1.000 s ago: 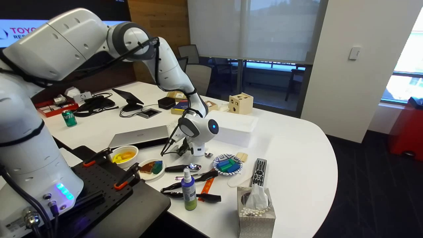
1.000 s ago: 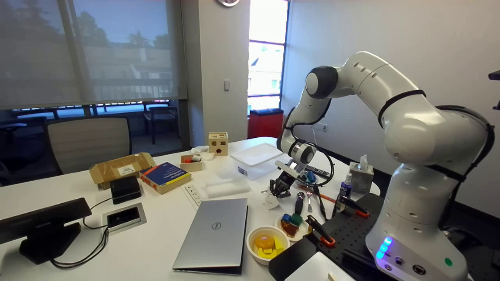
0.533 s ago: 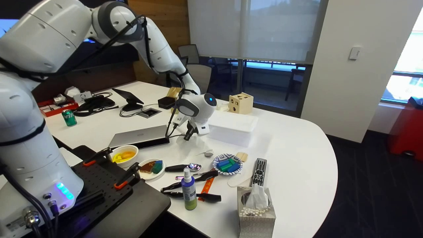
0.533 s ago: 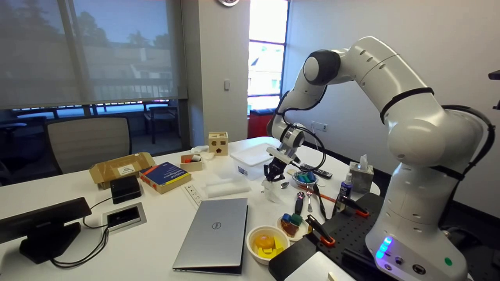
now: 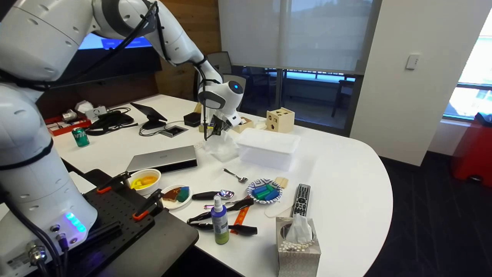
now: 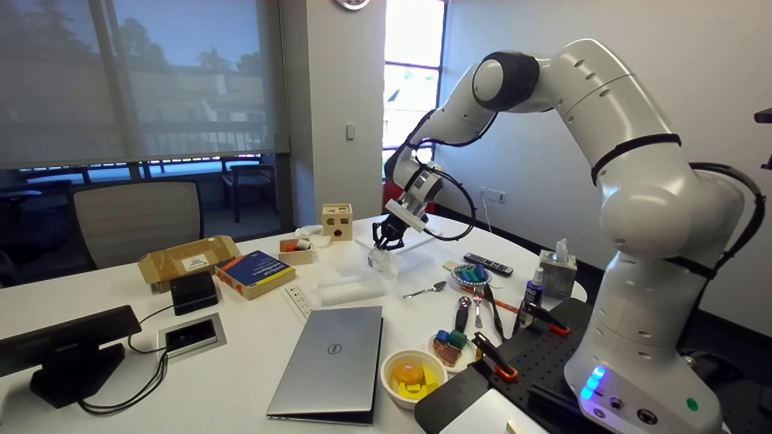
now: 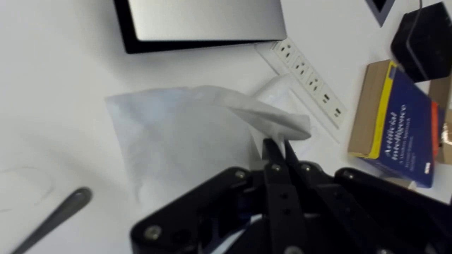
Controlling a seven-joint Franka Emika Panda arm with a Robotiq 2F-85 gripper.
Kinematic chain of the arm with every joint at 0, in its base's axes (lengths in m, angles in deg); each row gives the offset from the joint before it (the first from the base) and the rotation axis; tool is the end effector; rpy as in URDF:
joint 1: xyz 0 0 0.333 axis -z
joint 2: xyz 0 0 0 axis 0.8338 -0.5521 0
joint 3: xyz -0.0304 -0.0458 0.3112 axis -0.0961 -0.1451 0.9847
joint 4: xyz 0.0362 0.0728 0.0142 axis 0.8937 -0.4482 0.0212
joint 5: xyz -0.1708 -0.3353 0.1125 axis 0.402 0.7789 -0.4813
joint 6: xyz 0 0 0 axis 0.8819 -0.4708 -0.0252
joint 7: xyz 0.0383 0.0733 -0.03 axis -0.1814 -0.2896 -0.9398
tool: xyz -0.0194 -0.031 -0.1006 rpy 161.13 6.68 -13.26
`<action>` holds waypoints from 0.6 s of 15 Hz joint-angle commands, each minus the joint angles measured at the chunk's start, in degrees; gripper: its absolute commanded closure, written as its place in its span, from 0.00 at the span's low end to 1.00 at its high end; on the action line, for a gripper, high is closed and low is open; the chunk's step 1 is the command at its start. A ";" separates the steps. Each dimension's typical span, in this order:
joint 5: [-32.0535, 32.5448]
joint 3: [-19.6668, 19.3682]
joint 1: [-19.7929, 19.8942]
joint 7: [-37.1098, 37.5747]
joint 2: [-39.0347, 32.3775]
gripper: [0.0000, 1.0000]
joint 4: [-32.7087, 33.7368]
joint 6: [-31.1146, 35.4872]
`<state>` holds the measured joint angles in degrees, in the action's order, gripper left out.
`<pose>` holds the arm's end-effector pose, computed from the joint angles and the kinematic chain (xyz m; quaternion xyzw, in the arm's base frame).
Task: Use the white napkin to wipe the tabletop.
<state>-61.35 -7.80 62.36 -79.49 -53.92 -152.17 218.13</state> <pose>0.6399 -0.0671 0.1216 -0.8685 0.3880 0.0265 0.3073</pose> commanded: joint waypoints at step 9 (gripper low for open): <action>2.86 7.75 2.36 -15.42 -14.77 1.00 23.02 -9.55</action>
<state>-60.46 -0.79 63.44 -94.43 -64.61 -134.48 212.73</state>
